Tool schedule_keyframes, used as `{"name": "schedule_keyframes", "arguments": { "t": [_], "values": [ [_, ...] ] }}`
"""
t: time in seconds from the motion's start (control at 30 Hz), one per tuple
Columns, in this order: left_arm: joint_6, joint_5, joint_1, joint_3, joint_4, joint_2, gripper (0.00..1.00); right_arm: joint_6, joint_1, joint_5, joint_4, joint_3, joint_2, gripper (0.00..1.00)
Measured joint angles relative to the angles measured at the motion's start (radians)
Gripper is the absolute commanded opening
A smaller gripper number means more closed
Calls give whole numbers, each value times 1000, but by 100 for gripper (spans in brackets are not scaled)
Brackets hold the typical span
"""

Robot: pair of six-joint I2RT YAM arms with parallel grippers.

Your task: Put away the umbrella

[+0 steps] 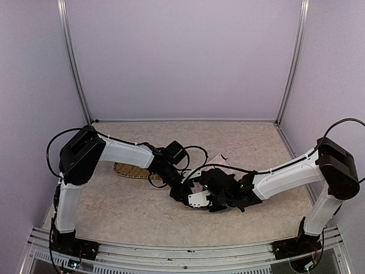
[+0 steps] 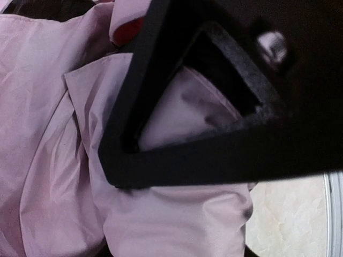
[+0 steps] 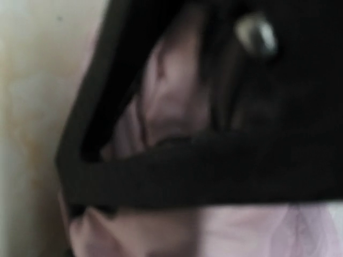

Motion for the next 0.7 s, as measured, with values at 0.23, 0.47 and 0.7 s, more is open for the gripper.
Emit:
{"name": "schedule_keyframes", "arguments": {
  "t": [0.23,0.47,0.7],
  "values": [
    [-80,3,19,-267,231,-158,72,42,5,-84,-20,27,4,20],
    [-148,-81,42,-661,618,-509,71,143,-44,-266,-103,53,-19,20],
    [-93,-177,15,-834,871,-662,69,230,-152,-591,-230,116,-18,20]
  ]
}}
